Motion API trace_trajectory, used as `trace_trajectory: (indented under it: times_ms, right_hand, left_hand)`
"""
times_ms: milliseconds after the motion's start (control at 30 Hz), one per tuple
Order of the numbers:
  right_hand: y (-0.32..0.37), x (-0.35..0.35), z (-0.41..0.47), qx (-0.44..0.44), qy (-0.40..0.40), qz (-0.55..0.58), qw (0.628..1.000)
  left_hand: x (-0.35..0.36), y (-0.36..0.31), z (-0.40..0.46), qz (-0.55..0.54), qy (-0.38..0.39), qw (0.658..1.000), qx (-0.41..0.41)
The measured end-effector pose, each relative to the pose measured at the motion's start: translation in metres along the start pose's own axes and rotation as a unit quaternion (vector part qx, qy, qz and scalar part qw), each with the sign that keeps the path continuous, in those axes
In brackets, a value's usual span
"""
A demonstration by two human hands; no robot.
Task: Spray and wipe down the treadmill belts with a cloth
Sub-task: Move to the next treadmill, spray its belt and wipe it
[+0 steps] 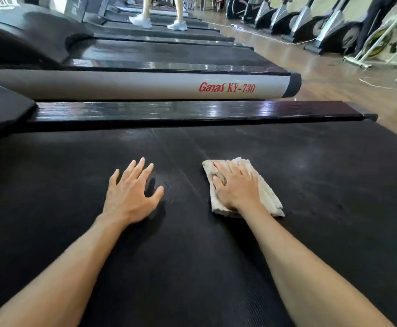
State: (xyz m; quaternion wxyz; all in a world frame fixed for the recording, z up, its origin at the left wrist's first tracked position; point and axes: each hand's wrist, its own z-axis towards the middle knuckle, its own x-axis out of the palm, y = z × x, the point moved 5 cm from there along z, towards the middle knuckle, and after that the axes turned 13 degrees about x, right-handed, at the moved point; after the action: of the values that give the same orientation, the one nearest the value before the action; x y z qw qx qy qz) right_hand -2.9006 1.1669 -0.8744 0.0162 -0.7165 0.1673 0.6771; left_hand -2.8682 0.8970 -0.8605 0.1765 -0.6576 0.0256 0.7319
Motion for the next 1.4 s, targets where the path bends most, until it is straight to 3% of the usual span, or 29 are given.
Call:
trace_trajectory:
  times_ms: [167, 300, 433, 600, 767, 867, 933, 1033, 1167, 1300, 1400]
  right_hand:
    - [0.045, 0.010, 0.024, -0.047, -0.002, -0.006, 0.999]
    - [0.028, 0.003, -0.015, -0.129, 0.016, 0.012, 0.991]
    - [-0.014, -0.002, -0.006, -0.065, -0.024, 0.019, 0.997]
    - [0.023, 0.006, 0.052, -0.025, -0.038, -0.011, 0.999]
    - [0.057, 0.004, 0.031, -0.106, -0.016, 0.000, 0.994]
    - [0.030, 0.003, 0.002, -0.175, 0.001, 0.020, 0.984]
    - [0.000, 0.005, 0.002, -0.153, 0.007, 0.023, 0.988]
    - [-0.021, -0.002, 0.029, -0.052, -0.031, 0.018, 0.998]
    - [0.026, 0.000, 0.066, 0.004, -0.048, -0.007, 0.999]
    - [0.070, 0.009, 0.058, -0.068, -0.018, -0.016, 0.997]
    - [0.055, 0.008, 0.021, -0.125, -0.022, 0.001, 0.992]
  left_hand:
    - [0.025, 0.021, 0.004, 0.020, 0.036, 0.999, -0.036]
    - [0.025, 0.023, 0.005, 0.029, 0.027, 0.999, -0.035]
    - [0.026, 0.023, 0.004, 0.036, 0.021, 0.999, -0.035]
    - [0.026, 0.022, 0.006, 0.034, 0.015, 0.999, -0.037]
    - [0.026, 0.024, 0.007, 0.029, 0.012, 0.999, -0.039]
    - [0.026, 0.022, 0.006, 0.031, 0.011, 0.999, -0.038]
    - [0.026, 0.023, 0.007, 0.037, 0.015, 0.999, -0.036]
    - [0.028, 0.024, 0.007, 0.034, 0.010, 0.999, -0.039]
    - [0.027, 0.025, 0.008, 0.026, 0.008, 0.999, -0.040]
    - [0.027, 0.025, 0.009, 0.029, 0.017, 0.999, -0.040]
    - [0.026, 0.024, 0.008, 0.028, 0.014, 0.999, -0.041]
